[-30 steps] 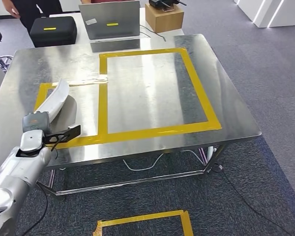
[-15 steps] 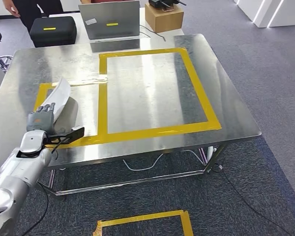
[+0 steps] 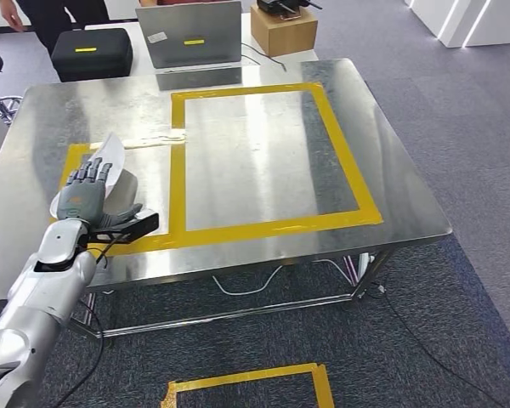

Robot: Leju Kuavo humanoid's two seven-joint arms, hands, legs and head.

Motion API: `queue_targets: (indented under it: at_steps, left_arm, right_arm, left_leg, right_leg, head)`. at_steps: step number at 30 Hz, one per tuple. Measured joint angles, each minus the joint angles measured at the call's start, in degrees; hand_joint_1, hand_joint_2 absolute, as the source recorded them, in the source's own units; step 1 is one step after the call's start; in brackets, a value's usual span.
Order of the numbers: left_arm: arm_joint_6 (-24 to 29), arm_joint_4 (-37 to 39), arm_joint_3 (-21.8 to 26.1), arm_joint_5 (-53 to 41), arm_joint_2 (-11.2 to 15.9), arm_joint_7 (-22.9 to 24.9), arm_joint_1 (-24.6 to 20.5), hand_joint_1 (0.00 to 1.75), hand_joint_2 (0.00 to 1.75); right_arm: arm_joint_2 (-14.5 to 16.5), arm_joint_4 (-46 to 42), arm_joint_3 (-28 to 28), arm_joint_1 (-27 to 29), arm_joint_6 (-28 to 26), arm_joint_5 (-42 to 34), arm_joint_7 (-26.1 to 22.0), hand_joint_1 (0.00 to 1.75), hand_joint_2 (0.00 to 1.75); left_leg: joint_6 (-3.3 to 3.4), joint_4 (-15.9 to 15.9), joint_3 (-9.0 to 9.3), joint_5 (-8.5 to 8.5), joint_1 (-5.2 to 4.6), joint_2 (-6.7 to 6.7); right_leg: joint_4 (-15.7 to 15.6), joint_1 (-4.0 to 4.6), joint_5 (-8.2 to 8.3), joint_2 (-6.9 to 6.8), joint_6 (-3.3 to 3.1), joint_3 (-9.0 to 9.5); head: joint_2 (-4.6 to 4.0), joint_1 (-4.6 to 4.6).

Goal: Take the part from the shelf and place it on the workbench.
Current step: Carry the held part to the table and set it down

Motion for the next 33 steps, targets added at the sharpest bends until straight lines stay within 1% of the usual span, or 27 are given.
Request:
queue_targets:
  at_steps: [3, 6, 8, 11, 14, 16, 19, 21, 22, 23, 24, 25, 26, 27, 28, 29, 30, 31, 32, 33]
  left_arm:
    - [0.7, -2.9, 1.6, 1.4, -1.0, -2.5, 1.1, 0.0, 0.0]
    - [0.9, -5.4, 2.9, 2.7, -1.8, -3.9, 2.2, 0.0, 0.0]
    - [0.8, -7.5, 3.7, 4.9, -2.3, -5.6, 3.3, 0.0, 0.0]
    - [-0.2, -12.3, 5.1, 10.6, -3.3, -9.4, 5.8, 0.0, 0.0]
    - [-2.9, -18.1, 6.1, 17.8, -4.4, -13.5, 9.5, 0.0, 0.0]
    - [-3.9, -21.3, 6.5, 20.0, -5.0, -14.7, 11.6, 0.0, 0.0]
    - [-4.2, -24.4, 7.0, 20.6, -5.6, -14.9, 13.5, 0.0, 0.0]
    - [-4.5, -25.9, 7.2, 21.3, -5.7, -15.2, 14.3, 0.0, 0.0]
    - [-4.8, -26.7, 7.3, 22.3, -5.7, -15.7, 14.7, 0.0, 0.0]
    - [-5.3, -27.6, 7.4, 23.6, -5.9, -16.4, 15.2, 0.0, 0.0]
    - [-5.8, -28.6, 7.4, 25.1, -6.2, -17.1, 15.9, 0.0, 0.0]
    - [-6.3, -29.8, 7.4, 26.7, -6.6, -17.9, 17.0, 0.0, 0.0]
    - [-6.8, -31.0, 7.3, 28.2, -7.0, -18.5, 18.3, 0.0, 0.0]
    - [-7.1, -32.2, 7.2, 29.4, -7.3, -19.1, 19.8, 0.0, 0.0]
    - [-7.3, -33.3, 7.1, 30.3, -7.6, -19.5, 21.5, 0.0, 0.0]
    - [-7.3, -34.4, 7.1, 31.0, -7.7, -19.7, 23.0, 0.0, 0.0]
    - [-7.3, -35.5, 7.1, 31.6, -7.8, -19.9, 24.2, 0.0, 0.0]
    - [-7.2, -36.6, 7.1, 32.0, -7.9, -20.0, 25.2, 0.0, 0.0]
    - [-7.1, -37.8, 7.1, 32.5, -7.9, -20.2, 26.0, 0.0, 0.0]
    - [-7.0, -39.0, 7.1, 33.0, -7.9, -20.4, 26.8, 0.0, 0.0]
  right_arm:
    - [0.0, 0.1, 0.6, 0.0, -0.1, -0.6, -0.1, 0.0, 0.0]
    - [0.0, 0.1, 0.9, 0.0, -0.2, -0.9, -0.1, 0.0, 0.0]
    - [0.0, 0.1, 1.0, 0.1, -0.3, -1.4, -0.1, 0.0, 0.0]
    - [0.0, 0.3, 1.2, 0.1, -0.6, -2.6, -0.1, 0.0, 0.0]
    - [0.1, 0.4, 1.4, 0.2, -0.9, -3.9, -0.1, 0.0, 0.0]
    - [0.1, 0.5, 1.5, 0.2, -1.0, -4.3, -0.1, 0.0, 0.0]
    - [0.1, 0.5, 1.6, 0.2, -1.0, -4.4, -0.1, 0.0, 0.0]
    - [0.2, 0.5, 1.7, 0.1, -1.1, -4.6, -0.2, 0.0, 0.0]
    - [0.2, 0.5, 1.8, 0.1, -1.2, -4.9, -0.2, 0.0, 0.0]
    - [0.3, 0.5, 1.8, 0.1, -1.3, -5.3, -0.2, 0.0, 0.0]
    - [0.3, 0.6, 1.8, 0.1, -1.4, -5.9, -0.3, 0.0, 0.0]
    - [0.3, 0.7, 1.9, 0.1, -1.4, -6.4, -0.3, 0.0, 0.0]
    - [0.3, 0.8, 1.9, 0.2, -1.5, -7.0, -0.3, 0.0, 0.0]
    - [0.3, 0.9, 2.0, 0.3, -1.6, -7.5, -0.3, 0.0, 0.0]
    - [0.3, 1.0, 2.2, 0.4, -1.7, -8.0, -0.4, 0.0, 0.0]
    - [0.3, 1.2, 2.3, 0.5, -1.7, -8.3, -0.4, 0.0, 0.0]
    - [0.3, 1.3, 2.4, 0.6, -1.8, -8.6, -0.4, 0.0, 0.0]
    - [0.3, 1.4, 2.4, 0.7, -1.9, -8.9, -0.5, 0.0, 0.0]
    - [0.3, 1.4, 2.5, 0.7, -1.9, -9.2, -0.5, 0.0, 0.0]
    - [0.3, 1.5, 2.5, 0.7, -2.0, -9.5, -0.5, 0.0, 0.0]
  left_leg:
    - [0.0, 0.0, 0.0, 0.0, 0.0, 0.0]
    - [0.0, 0.0, 0.0, 0.0, -0.02, 0.0]
    - [0.0, 0.0, 0.0, -0.01, -0.05, 0.0]
    - [0.03, 0.1, 0.0, -0.04, -0.13, 0.01]
    - [0.14, 0.1, -0.01, -0.11, -0.27, 0.01]
    - [0.26, 0.2, -0.03, -0.19, -0.37, 0.01]
    - [0.52, 0.3, -0.18, -0.35, -0.53, -0.01]
    - [0.86, 0.2, -0.27, -0.18, -0.62, -0.16]
    - [1.14, -0.1, -0.21, 0.09, -0.47, -0.28]
    - [1.45, -0.4, -0.19, 0.41, -0.29, -0.4]
    - [1.73, -0.7, -0.21, 0.68, -0.08, -0.54]
    - [1.94, -0.9, -0.29, 0.9, 0.08, -0.7]
    - [2.03, -0.9, -0.45, 1.0, 0.08, -0.86]
    - [2.05, -0.9, -0.58, 1.08, 0.06, -1.02]
    - [2.02, -0.9, -0.65, 1.14, 0.04, -1.16]
    - [1.93, -0.8, -0.69, 1.2, 0.05, -1.31]
    - [1.83, -0.7, -0.71, 1.25, 0.1, -1.49]
    - [1.65, -0.6, -0.76, 1.29, 0.16, -1.68]
    - [1.35, -0.4, -0.91, 1.36, 0.17, -1.9]
    - [0.96, -0.2, -1.17, 1.49, 0.15, -2.13]
  right_leg:
    - [0.0, 0.0, 0.0, 0.0, 0.0, 0.0]
    - [0.0, -0.01, 0.0, 0.0, 0.0, 0.0]
    - [0.0, -0.04, 0.01, 0.0, 0.01, 0.0]
    - [0.0, -0.09, 0.02, -0.01, 0.02, 0.0]
    - [-0.1, -0.19, 0.03, -0.01, 0.04, -0.01]
    - [-0.1, -0.28, 0.05, -0.01, 0.1, -0.02]
    - [-0.1, -0.43, 0.1, -0.13, 0.28, -0.02]
    - [-0.2, -0.47, 0.29, -0.34, 0.63, 0.05]
    - [-0.1, -0.53, 0.1, -0.12, 0.82, -0.09]
    - [0.6, -0.55, -0.61, 0.64, 0.98, -0.48]
    - [2.4, -0.58, -1.98, 1.76, 1.06, -1.34]
    - [5.5, -0.62, -3.9, 3.04, 1.12, -2.85]
    - [9.6, -0.6, -5.88, 4.07, 1.16, -4.7]
    - [13.7, -0.61, -7.3, 4.58, 1.22, -6.62]
    - [16.4, -0.61, -7.72, 4.78, 1.26, -8.02]
    - [17.0, -0.62, -6.89, 4.84, 1.27, -8.47]
    - [15.2, -0.65, -4.98, 4.84, 1.26, -7.83]
    - [11.6, -0.71, -2.53, 4.85, 1.22, -6.28]
    - [7.7, -0.71, -0.74, 5.0, 1.14, -4.37]
    - [4.5, -0.68, 0.48, 5.17, 0.99, -2.86]
  head:
    - [0.0, 0.01]
    - [0.0, 0.02]
    - [0.0, 0.01]
    - [0.0, 0.0]
    - [0.0, 0.0]
    - [0.0, 0.0]
    - [0.0, -0.01]
    - [0.0, -0.02]
    - [0.0, -0.02]
    - [0.0, -0.01]
    - [0.0, 0.07]
    - [0.0, 0.22]
    - [0.0, 0.35]
    - [0.0, 0.49]
    - [0.0, 0.53]
    - [0.0, 0.54]
    - [0.0, 0.54]
    - [0.0, 0.55]
    - [0.0, 0.58]
    - [0.01, 0.58]
